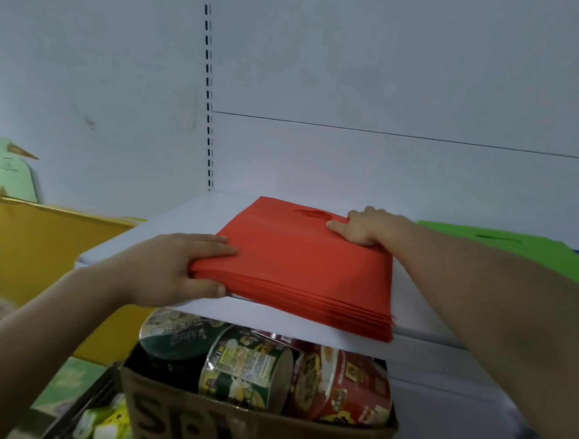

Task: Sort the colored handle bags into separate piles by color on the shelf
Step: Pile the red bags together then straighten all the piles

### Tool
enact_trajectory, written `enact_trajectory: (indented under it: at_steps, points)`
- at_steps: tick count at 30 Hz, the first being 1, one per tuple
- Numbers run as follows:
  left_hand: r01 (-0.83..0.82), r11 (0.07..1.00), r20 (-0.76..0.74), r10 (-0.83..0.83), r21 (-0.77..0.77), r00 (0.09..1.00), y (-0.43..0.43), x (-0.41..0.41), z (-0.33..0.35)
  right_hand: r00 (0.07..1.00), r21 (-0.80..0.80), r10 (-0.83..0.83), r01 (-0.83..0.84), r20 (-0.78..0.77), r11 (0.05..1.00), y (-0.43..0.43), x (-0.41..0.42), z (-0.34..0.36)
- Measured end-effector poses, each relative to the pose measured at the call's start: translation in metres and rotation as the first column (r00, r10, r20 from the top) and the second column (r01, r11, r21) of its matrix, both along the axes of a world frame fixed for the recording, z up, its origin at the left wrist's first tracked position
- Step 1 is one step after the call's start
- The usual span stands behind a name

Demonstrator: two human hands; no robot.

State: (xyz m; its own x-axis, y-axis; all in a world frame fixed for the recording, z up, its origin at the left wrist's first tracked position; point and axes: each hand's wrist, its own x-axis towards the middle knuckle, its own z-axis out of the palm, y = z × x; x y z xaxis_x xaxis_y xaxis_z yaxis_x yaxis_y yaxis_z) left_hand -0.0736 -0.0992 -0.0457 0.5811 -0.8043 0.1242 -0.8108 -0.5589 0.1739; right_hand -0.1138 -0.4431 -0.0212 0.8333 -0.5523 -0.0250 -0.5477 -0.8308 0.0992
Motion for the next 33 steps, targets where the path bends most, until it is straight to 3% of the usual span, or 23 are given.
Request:
enact_trajectory:
  at_steps: [5, 12, 18, 25, 33]
  points:
    - [-0.021, 0.999, -0.033, 0.019, -0.043, 0.999, 0.029, 0.019, -0.002, 0.992, 0.072, -0.024, 0.015, 0.122, 0.997, 0.023, 0.025, -0.007]
    - [-0.025, 0.989, -0.028, 0.021, -0.145, 0.999, 0.037, 0.018, -0.004, 0.921, 0.309, -0.114, -0.008, 0.373, 0.951, 0.035, 0.030, -0.009]
    - [-0.016, 0.978, -0.072, 0.001, -0.209, 0.997, 0.038, 0.019, -0.007, 0.934, 0.317, -0.179, 0.076, 0.310, 0.945, 0.014, 0.017, -0.004]
    - [0.001, 0.955, -0.099, -0.032, -0.295, 0.995, 0.040, 0.023, -0.009, 0.886, 0.323, -0.175, 0.031, 0.429, 0.946, 0.018, 0.014, -0.013]
    - [-0.043, 0.984, -0.078, 0.030, -0.170, 0.996, 0.048, 0.031, -0.003, 0.909, 0.333, -0.094, -0.051, 0.405, 0.942, 0.030, 0.033, -0.008]
